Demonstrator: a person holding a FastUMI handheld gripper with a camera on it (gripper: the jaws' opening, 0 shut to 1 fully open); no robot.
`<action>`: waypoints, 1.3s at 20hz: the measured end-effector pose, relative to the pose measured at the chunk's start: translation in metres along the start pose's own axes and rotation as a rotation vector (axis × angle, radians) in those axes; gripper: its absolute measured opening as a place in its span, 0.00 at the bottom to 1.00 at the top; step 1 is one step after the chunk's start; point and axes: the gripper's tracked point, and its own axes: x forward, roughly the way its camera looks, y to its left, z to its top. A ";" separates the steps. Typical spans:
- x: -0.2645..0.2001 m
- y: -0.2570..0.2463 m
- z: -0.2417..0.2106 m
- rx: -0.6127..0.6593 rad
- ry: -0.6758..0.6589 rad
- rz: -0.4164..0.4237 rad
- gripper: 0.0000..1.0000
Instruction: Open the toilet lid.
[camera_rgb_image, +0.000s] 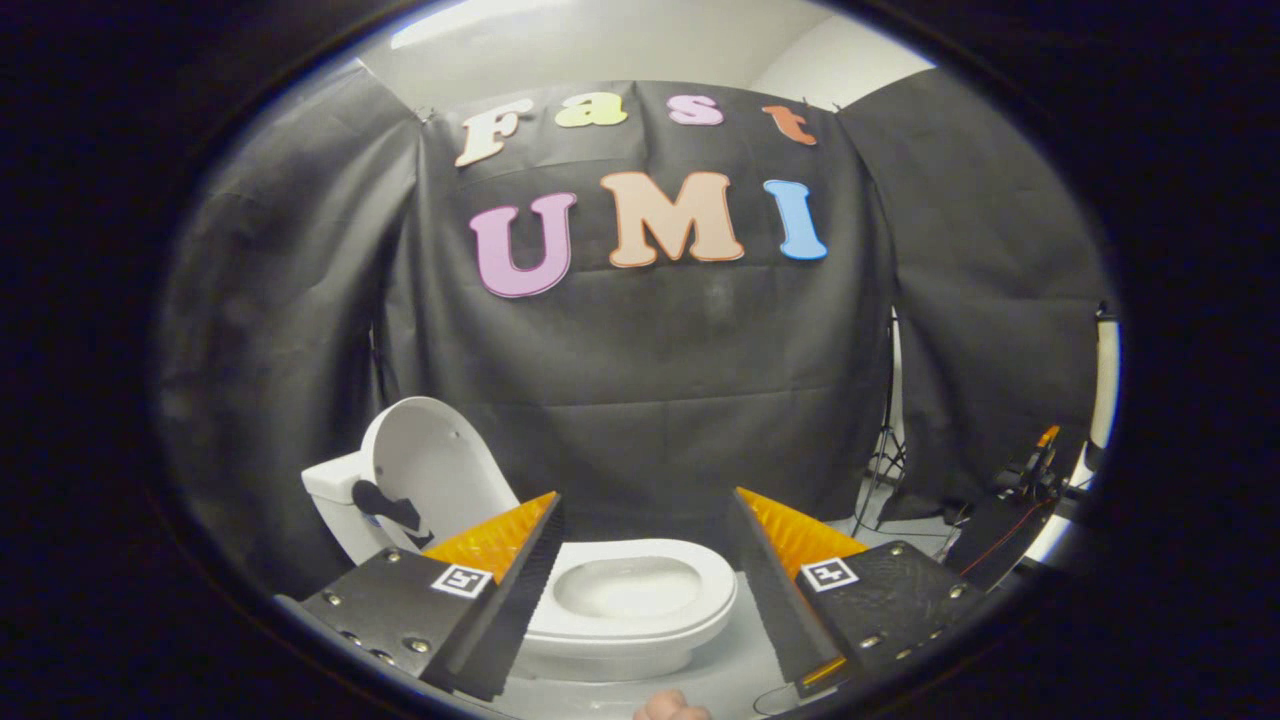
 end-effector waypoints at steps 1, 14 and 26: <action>0.002 -0.005 -0.002 0.004 0.002 -0.004 0.97; 0.015 -0.040 0.007 -0.002 -0.037 0.042 0.99; 0.043 -0.046 0.007 0.002 -0.007 0.046 0.99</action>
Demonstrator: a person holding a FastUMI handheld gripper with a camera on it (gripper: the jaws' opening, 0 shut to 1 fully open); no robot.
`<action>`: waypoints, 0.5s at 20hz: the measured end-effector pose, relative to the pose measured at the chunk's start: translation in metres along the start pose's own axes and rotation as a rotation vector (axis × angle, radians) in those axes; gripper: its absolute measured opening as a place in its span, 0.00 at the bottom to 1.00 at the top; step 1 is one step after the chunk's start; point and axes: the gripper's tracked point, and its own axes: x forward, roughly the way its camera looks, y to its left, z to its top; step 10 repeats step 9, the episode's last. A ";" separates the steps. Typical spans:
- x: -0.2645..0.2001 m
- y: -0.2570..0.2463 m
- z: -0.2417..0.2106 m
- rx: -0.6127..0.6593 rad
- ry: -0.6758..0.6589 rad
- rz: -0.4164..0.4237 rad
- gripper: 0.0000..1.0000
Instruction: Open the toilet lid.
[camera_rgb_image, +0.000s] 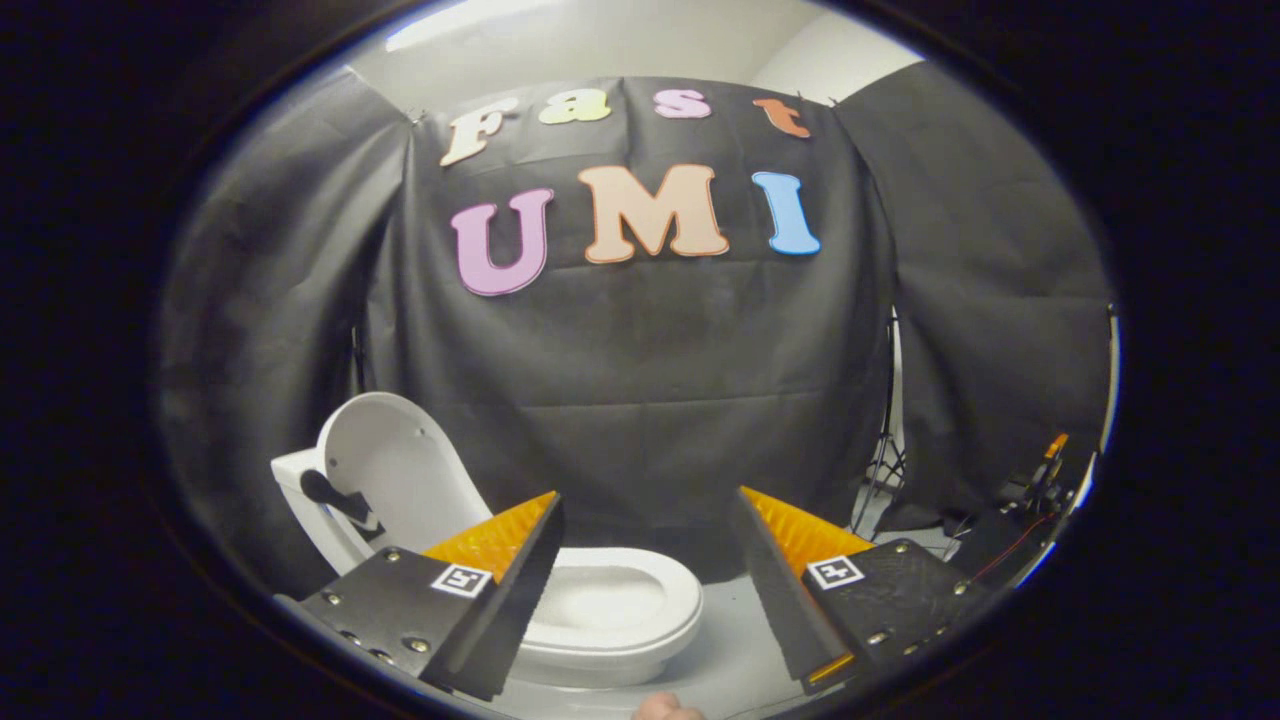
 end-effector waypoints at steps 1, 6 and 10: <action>-0.001 0.004 0.001 -0.003 0.000 0.005 0.99; -0.007 0.009 -0.009 -0.035 -0.003 -0.002 0.99; -0.003 0.023 -0.018 -0.010 0.013 0.019 0.99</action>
